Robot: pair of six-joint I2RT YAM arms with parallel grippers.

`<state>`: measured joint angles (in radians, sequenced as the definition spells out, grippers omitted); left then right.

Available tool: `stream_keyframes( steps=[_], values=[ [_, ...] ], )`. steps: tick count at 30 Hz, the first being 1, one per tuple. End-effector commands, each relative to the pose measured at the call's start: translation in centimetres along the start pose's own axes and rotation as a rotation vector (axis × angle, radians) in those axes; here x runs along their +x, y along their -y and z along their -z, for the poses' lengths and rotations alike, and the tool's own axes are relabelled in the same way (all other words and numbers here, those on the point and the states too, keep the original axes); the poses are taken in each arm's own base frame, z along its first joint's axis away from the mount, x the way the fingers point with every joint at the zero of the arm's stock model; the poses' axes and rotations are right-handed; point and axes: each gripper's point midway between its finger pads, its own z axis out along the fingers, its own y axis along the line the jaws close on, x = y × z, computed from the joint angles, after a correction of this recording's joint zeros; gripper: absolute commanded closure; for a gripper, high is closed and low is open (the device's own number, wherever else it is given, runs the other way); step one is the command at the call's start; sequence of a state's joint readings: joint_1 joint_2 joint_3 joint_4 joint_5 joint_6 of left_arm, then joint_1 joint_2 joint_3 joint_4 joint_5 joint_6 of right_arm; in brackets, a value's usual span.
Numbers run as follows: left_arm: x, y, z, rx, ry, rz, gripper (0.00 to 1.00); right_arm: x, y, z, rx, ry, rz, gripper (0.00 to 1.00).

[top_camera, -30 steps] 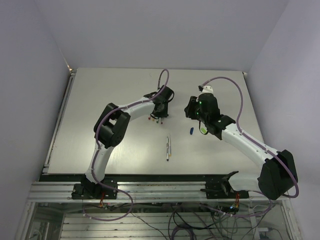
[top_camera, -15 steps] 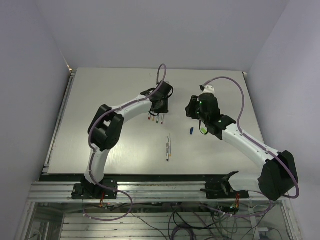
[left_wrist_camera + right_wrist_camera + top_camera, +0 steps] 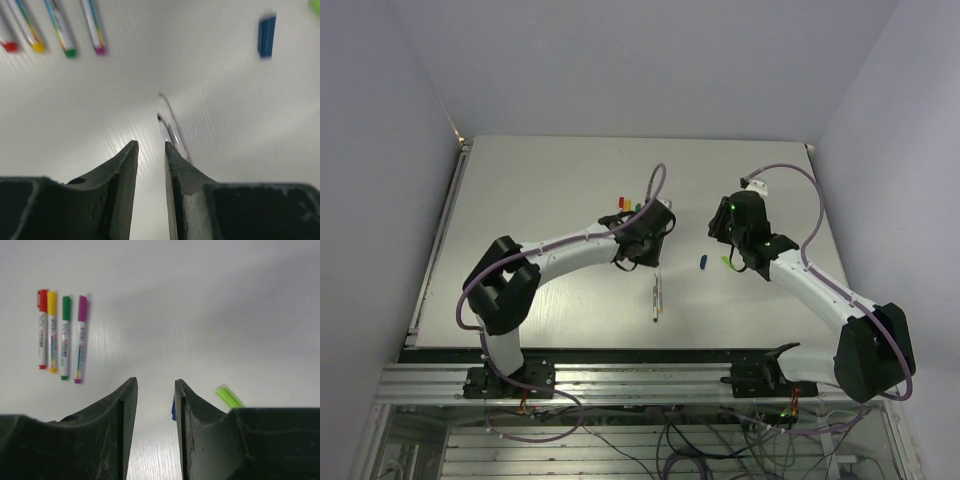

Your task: Insert the pens into the pen caps

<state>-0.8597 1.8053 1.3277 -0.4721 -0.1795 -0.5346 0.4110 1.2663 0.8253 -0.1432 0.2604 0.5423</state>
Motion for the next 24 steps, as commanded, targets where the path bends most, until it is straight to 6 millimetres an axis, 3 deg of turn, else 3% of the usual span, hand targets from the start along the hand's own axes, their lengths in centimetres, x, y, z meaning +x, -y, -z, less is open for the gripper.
stream_keyframes(
  steps=[1,9,16,24],
  values=[
    [3.1,1.6,1.9,0.021,-0.053,-0.107,0.62,1.1,1.1,0.3,0.022,-0.018,-0.006,0.65],
    [6.9,2.5,2.0,0.034,-0.15,-0.187,0.61,1.7,1.5,0.8,0.02,-0.009,-0.017,0.65],
    [8.4,3.0,0.8,0.051,-0.198,-0.168,0.6,1.8,1.5,0.9,0.013,-0.009,-0.022,0.65],
    [8.8,3.2,-0.3,0.055,-0.211,-0.177,0.59,2.1,1.4,0.9,0.009,-0.016,-0.024,0.65]
  ],
)
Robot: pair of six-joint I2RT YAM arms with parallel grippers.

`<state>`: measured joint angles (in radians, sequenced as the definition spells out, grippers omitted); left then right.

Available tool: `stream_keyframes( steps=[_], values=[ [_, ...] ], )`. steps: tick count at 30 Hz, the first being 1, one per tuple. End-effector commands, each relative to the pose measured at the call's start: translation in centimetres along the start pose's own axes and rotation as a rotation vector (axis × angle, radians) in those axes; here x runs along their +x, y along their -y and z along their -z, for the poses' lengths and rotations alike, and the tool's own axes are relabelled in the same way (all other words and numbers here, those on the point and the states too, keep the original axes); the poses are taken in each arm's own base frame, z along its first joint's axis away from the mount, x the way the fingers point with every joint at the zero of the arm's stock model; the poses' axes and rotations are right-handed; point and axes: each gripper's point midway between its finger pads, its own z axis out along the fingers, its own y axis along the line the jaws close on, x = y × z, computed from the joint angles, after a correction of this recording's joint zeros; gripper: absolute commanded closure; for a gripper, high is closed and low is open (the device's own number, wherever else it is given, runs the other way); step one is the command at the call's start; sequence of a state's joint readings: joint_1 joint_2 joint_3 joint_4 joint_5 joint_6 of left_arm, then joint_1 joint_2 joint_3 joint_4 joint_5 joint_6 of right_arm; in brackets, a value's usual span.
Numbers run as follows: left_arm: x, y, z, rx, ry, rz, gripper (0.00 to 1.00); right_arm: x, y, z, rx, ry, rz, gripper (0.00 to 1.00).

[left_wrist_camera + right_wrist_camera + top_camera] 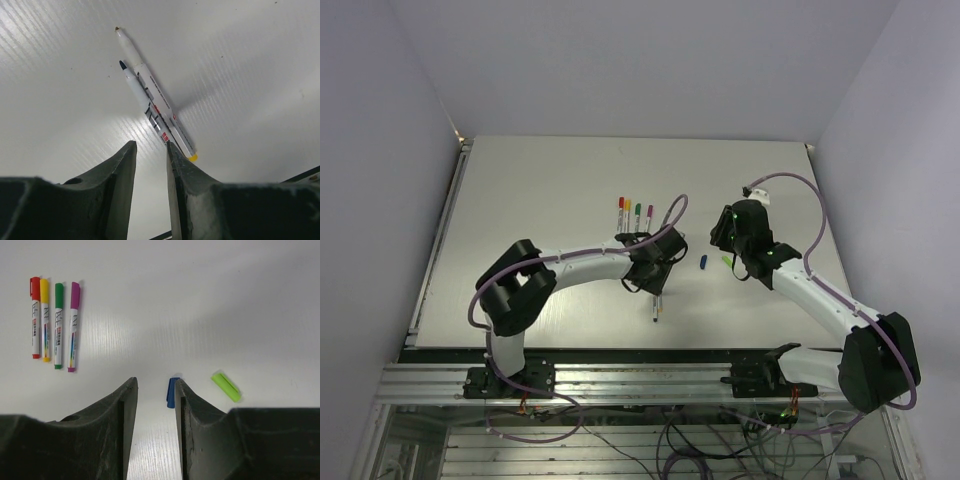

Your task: Insert the pens into the pen caps

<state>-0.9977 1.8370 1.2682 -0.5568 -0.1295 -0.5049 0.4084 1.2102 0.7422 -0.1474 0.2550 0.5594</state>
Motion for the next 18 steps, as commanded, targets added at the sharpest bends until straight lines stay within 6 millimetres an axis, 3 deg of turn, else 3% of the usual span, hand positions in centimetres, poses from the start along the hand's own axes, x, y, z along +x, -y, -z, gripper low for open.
stream_keyframes(
  steps=[1,18],
  values=[
    [0.4,0.6,-0.8,0.024,-0.018,-0.008,0.6,-0.1,0.1,0.1,-0.004,0.012,-0.015,0.65],
    [1.0,0.7,-2.5,0.021,-0.044,-0.018,0.59,0.0,0.1,-0.1,-0.002,0.009,-0.009,0.65]
  ],
)
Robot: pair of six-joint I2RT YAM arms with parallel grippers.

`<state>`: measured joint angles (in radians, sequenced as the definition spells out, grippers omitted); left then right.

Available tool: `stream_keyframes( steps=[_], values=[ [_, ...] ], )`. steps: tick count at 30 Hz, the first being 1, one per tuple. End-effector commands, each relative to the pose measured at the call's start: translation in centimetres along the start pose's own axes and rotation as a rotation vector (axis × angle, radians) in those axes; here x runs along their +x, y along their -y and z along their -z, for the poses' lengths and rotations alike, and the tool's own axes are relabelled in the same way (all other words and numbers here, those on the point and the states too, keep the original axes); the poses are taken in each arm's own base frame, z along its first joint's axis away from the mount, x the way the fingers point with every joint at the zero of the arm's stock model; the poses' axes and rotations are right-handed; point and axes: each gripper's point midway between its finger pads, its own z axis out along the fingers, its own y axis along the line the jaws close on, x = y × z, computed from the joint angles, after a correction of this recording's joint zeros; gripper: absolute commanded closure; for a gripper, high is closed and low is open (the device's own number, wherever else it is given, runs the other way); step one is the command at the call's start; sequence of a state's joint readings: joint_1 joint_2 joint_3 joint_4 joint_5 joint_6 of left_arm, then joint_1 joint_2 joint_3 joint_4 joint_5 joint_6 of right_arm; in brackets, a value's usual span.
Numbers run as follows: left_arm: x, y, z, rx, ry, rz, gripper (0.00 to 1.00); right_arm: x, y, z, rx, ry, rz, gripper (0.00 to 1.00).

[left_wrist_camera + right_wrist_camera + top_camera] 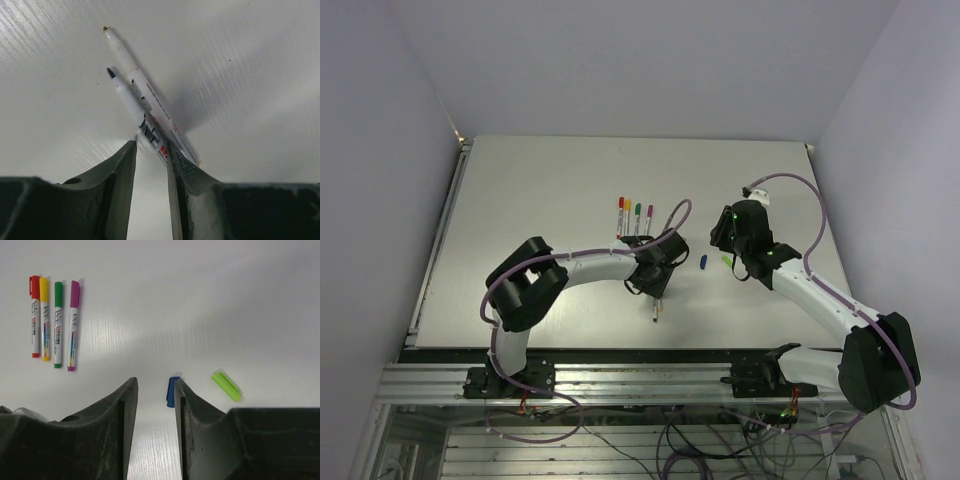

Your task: Insert the pens into the pen caps

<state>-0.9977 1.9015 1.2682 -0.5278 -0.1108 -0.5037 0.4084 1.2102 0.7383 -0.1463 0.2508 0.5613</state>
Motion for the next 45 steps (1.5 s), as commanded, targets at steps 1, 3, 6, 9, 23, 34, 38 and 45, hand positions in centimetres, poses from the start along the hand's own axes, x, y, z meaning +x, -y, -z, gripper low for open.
stream_keyframes(
  steps=[1,3,6,9,23,34,38,45],
  values=[
    [0.0,0.5,-0.5,0.019,-0.007,-0.013,0.59,-0.1,0.1,-0.1,-0.001,0.012,-0.008,0.65],
    [0.1,0.5,-0.7,0.018,-0.011,-0.012,0.59,-0.1,0.0,-0.1,-0.003,0.011,-0.009,0.65],
    [0.5,0.3,-1.0,0.009,-0.022,-0.014,0.59,-0.1,0.0,-0.1,-0.004,0.01,-0.009,0.65],
    [1.0,-0.1,-1.1,-0.008,-0.042,-0.021,0.59,-0.2,0.0,-0.1,-0.003,0.012,-0.008,0.65],
    [6.8,-4.5,-1.2,-0.168,-0.236,-0.098,0.59,0.3,0.1,-0.2,-0.005,-0.001,-0.014,0.66],
    [10.8,-5.7,-2.5,-0.192,-0.336,-0.069,0.66,0.2,0.4,0.0,0.01,0.005,-0.009,0.66],
    [12.1,-6.1,-2.8,-0.205,-0.371,-0.059,0.77,0.3,0.4,-0.1,0.01,0.003,-0.015,0.66],
    [13.0,-6.7,-2.9,-0.235,-0.397,-0.044,0.93,0.6,0.6,-0.3,0.021,-0.017,-0.006,0.66]
  ],
)
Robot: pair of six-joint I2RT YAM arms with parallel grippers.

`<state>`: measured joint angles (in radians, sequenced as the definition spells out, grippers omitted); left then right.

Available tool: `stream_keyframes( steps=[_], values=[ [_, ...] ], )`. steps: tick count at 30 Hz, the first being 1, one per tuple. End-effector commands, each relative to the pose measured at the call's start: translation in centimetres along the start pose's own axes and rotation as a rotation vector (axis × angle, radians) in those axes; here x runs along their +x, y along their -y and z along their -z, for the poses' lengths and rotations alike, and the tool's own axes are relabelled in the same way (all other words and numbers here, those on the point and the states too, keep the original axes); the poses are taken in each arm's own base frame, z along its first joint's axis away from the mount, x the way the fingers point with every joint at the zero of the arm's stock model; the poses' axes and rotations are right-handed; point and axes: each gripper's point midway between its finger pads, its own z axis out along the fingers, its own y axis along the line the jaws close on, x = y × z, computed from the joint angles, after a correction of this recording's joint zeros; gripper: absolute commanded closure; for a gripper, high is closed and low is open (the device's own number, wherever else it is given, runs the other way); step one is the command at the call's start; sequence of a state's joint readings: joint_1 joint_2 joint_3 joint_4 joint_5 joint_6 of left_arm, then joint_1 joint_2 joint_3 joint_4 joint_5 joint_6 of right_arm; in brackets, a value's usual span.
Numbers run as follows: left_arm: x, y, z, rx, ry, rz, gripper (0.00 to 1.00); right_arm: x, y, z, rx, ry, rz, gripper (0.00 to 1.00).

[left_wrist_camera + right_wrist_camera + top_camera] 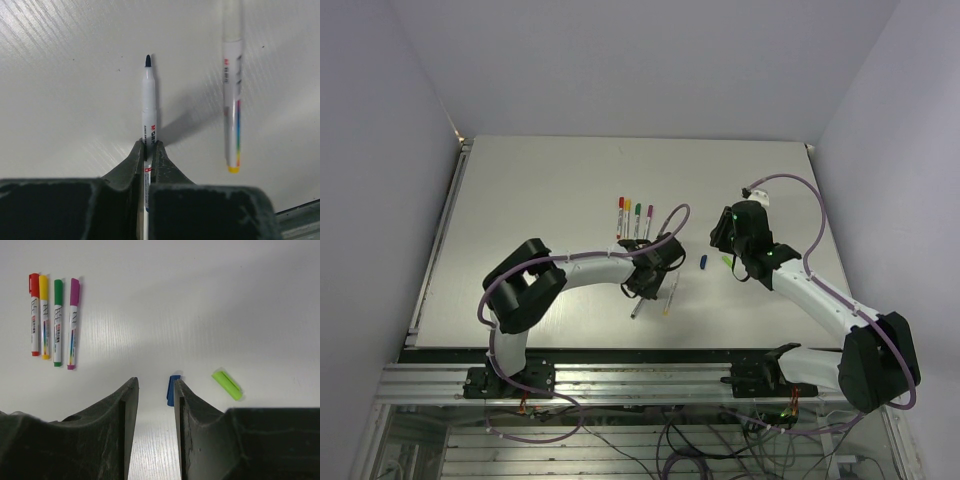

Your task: Insert the pens into the pen caps

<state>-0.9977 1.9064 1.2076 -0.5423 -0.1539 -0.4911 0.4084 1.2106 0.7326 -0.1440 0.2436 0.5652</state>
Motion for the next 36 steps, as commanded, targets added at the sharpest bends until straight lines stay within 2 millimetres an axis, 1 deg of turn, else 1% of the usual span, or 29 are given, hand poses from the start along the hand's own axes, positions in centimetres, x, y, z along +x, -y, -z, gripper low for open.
stream_keyframes(
  steps=[1,3,7,12,17,23,30,36],
  values=[
    [10.4,-4.4,-2.8,-0.168,-0.34,-0.028,0.93,0.5,0.6,-0.3,0.027,-0.017,0.001,0.66],
    [9.8,-4.8,-2.4,-0.195,-0.318,-0.026,0.93,0.9,0.8,-0.5,0.035,-0.034,0.011,0.67],
    [7.7,-5.2,-1.5,-0.226,-0.254,-0.014,0.93,2.2,1.7,-1.0,0.08,-0.089,0.032,0.69],
    [3.8,-4.7,0.2,-0.21,-0.146,0.012,0.93,4.4,2.1,-1.5,0.084,-0.173,0.064,0.69],
    [1.2,-4.4,1.6,-0.202,-0.069,0.026,0.93,5.6,1.9,-1.9,0.062,-0.217,0.074,0.69],
    [-0.6,-3.7,2.4,-0.147,-0.02,0.044,0.93,6.3,1.6,-2.8,0.049,-0.248,0.086,0.69],
    [-2.6,-3.3,3.7,-0.081,0.066,0.084,0.93,7.0,1.4,-3.9,0.05,-0.278,0.098,0.69],
    [-3.4,-3.0,4.4,-0.021,0.103,0.108,0.93,7.4,1.1,-4.9,0.042,-0.29,0.101,0.69]
  ],
)
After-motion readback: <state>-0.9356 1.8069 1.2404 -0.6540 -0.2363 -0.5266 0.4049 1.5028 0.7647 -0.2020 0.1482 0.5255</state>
